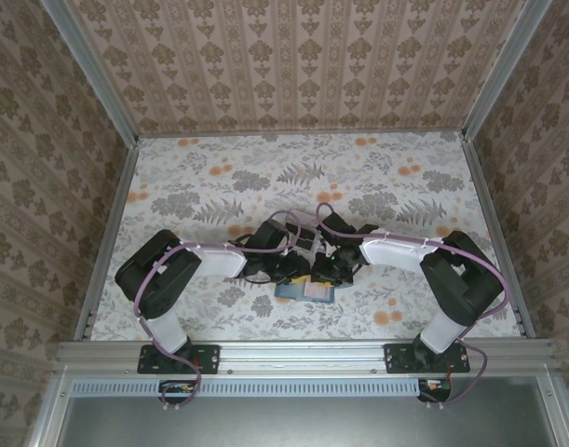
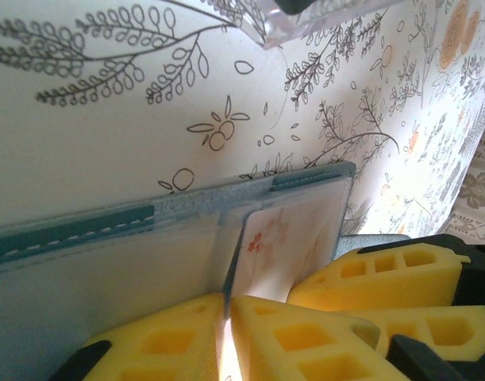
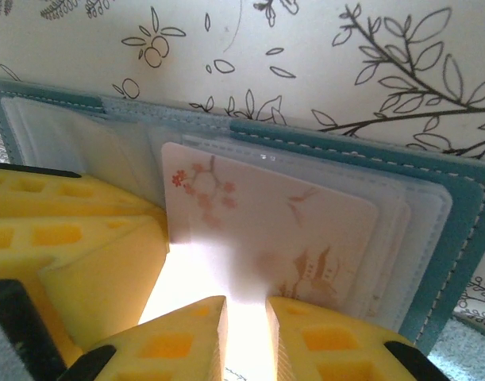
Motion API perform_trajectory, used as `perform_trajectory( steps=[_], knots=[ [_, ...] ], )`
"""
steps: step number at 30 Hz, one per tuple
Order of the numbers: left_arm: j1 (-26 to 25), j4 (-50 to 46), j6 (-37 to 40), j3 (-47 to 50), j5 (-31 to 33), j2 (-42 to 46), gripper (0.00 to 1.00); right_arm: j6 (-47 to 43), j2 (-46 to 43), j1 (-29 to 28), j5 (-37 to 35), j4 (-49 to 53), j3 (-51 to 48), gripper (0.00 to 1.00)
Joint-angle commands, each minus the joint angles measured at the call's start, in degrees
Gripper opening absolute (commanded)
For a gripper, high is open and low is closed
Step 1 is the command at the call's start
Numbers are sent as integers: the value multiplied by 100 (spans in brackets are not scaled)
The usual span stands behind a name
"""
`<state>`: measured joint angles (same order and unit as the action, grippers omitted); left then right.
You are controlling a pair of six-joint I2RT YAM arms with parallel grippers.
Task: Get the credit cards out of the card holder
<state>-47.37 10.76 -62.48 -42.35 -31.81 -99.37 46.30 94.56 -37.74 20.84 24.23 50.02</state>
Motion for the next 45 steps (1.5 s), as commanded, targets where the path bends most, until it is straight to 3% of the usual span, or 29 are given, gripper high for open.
perform_trajectory(
  steps=[1,5,17,30,37,45],
  knots=[
    [-80,539,-201,90,-165,-111,19,36,102,-54,-50,-252,-203,21],
    [-67,112,-27,44,-48,-39,13,50,-174,-50,-167,-146,-181,24],
    [-31,-128,79,34,6,23,13,-52,-600,-16,-717,474,-133,27],
    [-21,-127,65,47,5,57,26,-46,-165,-19,-589,176,-236,26],
    [-28,17,26,73,-63,-38,27,7,-83,-15,-427,-43,-303,26],
    [-24,75,-28,130,-35,21,18,15,-34,-14,-382,-84,-292,25]
  ],
)
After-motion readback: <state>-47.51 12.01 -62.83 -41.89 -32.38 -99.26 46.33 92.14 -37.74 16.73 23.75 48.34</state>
